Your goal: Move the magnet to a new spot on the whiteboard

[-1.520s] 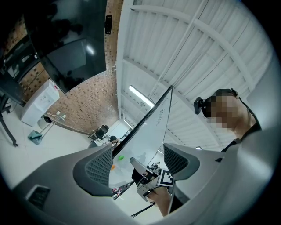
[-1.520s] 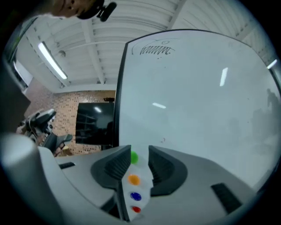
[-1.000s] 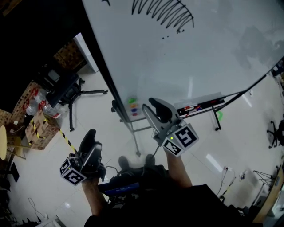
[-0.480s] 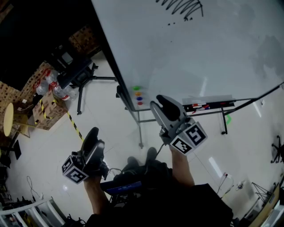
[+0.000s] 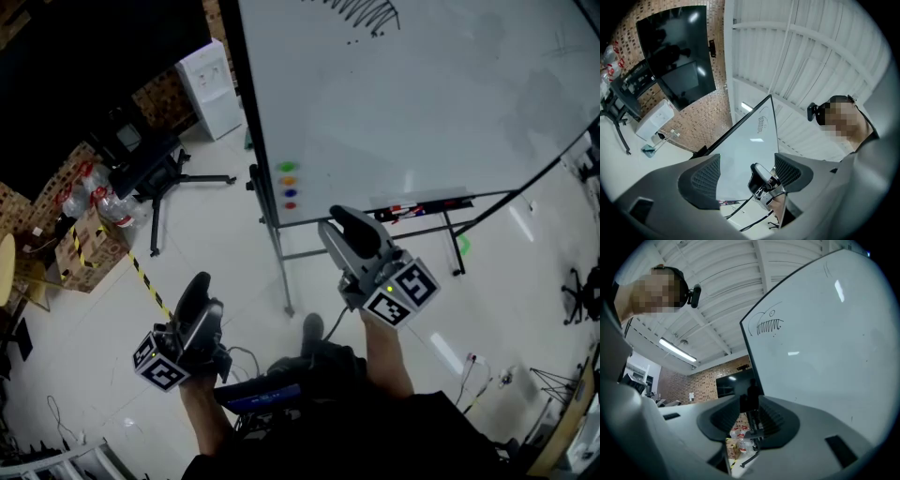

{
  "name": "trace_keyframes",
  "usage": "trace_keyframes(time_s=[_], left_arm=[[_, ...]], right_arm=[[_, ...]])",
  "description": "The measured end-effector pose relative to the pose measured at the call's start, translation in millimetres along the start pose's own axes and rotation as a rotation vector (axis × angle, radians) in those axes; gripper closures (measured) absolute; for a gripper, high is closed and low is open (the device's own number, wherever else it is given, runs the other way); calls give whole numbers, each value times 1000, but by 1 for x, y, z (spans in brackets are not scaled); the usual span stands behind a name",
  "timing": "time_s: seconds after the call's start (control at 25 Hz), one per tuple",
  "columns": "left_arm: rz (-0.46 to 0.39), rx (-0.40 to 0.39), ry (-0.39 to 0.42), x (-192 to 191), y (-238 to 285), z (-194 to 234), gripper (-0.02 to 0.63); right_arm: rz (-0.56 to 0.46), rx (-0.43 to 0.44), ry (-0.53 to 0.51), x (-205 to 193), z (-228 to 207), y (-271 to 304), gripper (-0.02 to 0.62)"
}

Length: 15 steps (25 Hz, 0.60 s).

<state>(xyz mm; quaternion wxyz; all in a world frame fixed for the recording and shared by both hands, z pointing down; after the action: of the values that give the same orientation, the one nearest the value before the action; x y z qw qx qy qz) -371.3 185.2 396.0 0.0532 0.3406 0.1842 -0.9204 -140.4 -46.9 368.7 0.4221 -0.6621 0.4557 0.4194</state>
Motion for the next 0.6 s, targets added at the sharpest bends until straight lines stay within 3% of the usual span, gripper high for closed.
trace_keyframes(time_s=[0.6], left_arm=[[32,-114,-115,-41,-73,-34,250]], right_arm=[[12,-24,106,-18,109,-92,451]])
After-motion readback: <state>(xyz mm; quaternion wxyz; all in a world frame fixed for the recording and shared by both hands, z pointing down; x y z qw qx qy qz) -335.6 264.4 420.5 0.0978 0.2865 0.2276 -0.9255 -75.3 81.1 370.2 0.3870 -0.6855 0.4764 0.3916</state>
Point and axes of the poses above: the fingertips, and each gripper's own axes: y forward along the fingers, z to its left, x out of its top, the point moved 9 cm from there along -y, backward along the fingers, and after that the axes turned 1 degree about y, right-handed, at the moved point
